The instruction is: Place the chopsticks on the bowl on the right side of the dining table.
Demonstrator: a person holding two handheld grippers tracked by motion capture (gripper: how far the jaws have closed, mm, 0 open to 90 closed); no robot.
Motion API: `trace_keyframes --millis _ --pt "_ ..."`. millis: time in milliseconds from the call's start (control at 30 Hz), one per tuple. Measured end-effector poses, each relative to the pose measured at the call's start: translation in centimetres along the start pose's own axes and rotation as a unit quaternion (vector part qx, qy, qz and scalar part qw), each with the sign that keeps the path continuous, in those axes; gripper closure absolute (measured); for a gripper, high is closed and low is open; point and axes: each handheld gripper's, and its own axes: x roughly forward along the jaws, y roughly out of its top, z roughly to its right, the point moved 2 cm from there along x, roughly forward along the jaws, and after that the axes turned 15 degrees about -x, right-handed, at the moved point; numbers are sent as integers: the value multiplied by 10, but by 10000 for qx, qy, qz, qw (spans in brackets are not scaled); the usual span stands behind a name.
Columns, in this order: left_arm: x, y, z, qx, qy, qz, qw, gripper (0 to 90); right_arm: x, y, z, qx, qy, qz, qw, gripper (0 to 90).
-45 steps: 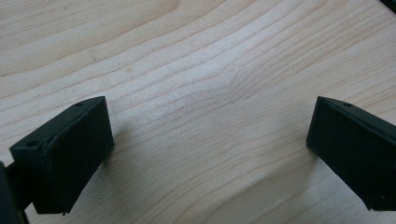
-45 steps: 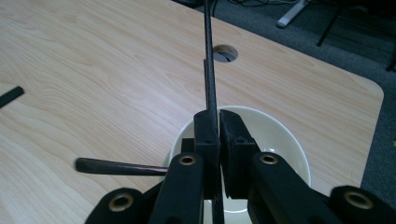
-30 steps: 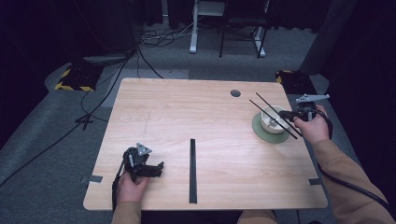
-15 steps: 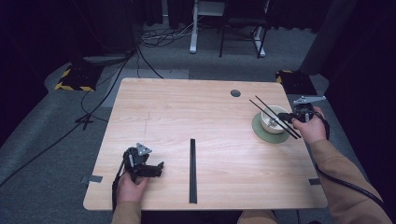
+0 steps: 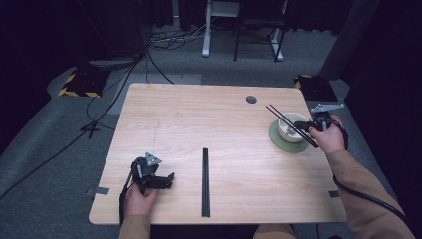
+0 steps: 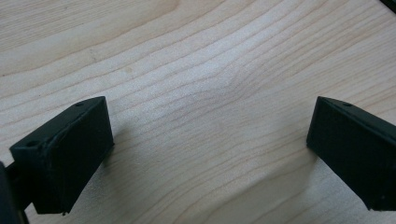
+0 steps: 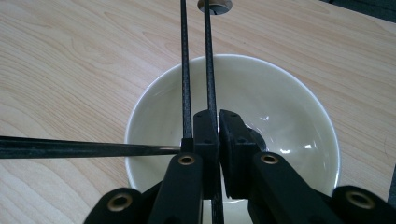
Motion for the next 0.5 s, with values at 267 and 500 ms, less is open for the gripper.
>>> trace_keyframes --millis 267,500 --pt "0 0 0 5 1 5 10000 6 -8 2 -2 215 -121 324 9992 648" --pt "0 0 0 5 2 7 10000 6 -2 -2 -6 59 -55 182 9998 642"
